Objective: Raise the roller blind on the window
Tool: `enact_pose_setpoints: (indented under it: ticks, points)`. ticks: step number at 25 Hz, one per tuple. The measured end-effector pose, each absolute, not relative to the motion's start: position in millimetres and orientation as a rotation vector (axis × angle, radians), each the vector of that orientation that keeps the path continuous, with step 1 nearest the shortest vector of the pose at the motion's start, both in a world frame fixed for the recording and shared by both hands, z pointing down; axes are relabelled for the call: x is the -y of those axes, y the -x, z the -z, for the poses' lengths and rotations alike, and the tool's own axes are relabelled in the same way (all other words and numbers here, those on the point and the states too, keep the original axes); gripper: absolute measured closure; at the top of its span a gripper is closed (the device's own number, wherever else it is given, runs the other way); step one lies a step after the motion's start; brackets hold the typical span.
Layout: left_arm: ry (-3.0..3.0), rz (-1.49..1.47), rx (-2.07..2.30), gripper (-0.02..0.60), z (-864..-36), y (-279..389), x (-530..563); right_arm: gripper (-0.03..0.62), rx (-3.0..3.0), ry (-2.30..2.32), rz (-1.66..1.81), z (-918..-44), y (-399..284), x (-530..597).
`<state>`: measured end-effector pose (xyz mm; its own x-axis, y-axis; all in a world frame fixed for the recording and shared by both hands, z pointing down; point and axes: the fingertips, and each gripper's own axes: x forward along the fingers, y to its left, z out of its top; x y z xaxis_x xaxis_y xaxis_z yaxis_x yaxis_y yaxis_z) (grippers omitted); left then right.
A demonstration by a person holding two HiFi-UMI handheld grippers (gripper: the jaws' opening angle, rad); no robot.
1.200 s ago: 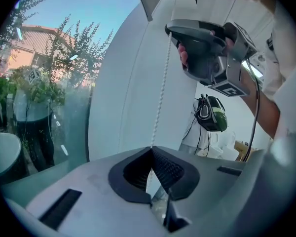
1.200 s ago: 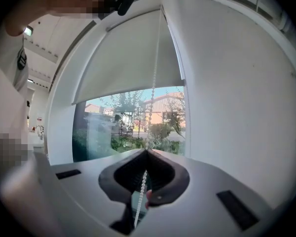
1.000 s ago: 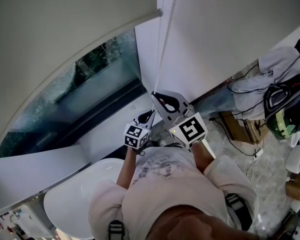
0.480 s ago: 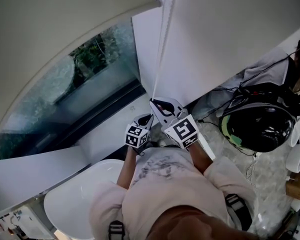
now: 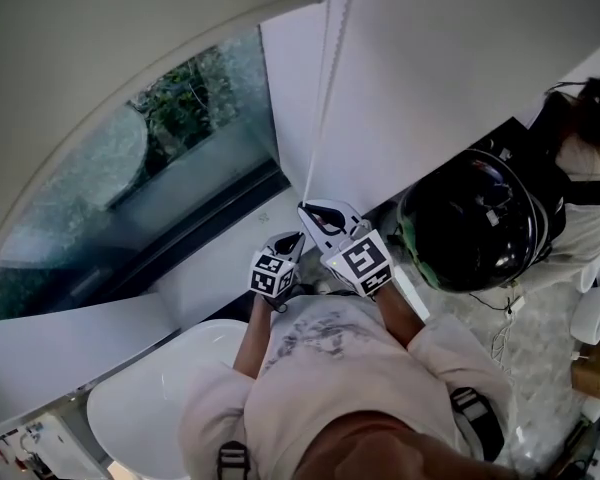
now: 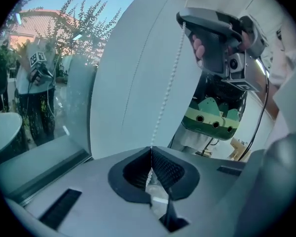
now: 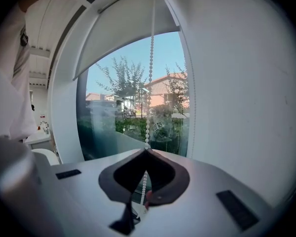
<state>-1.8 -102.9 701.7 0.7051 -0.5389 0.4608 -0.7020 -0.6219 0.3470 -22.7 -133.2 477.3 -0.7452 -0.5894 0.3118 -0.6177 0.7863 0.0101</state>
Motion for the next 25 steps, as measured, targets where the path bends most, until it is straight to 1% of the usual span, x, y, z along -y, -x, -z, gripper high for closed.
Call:
enact_pose_setpoints:
  ticks: [4,9,10,12,17,25]
  points:
    - [-2.424,-0.388,0.96,0.572,-685.0,7.1,100.0,0.533,2.679,-0.925,-0.127,-480.3,21.3,135.4]
    - [-2.483,-0.294,1.011,0.569,-632.7,17.6,106.8,0.533,2.69,-0.919,-0.122,-480.3,19.9,136.8]
    - [-2.497,-0.271,1.02,0.564,-620.5,20.3,109.2,0.533,2.691,-0.918,-0.122,-481.3,19.6,137.6]
    - [-2.528,-0.213,1.034,0.533,-592.4,26.2,113.5,0.533,2.693,-0.916,-0.122,-483.3,19.5,138.8]
    - [-2.637,-0.052,1.051,0.525,-506.6,35.3,119.8,0.533,2.698,-0.924,-0.122,-482.6,17.8,139.2]
    - [-2.792,0.061,1.059,0.507,-407.6,28.3,127.5,0.533,2.702,-0.929,-0.128,-483.1,15.1,140.3]
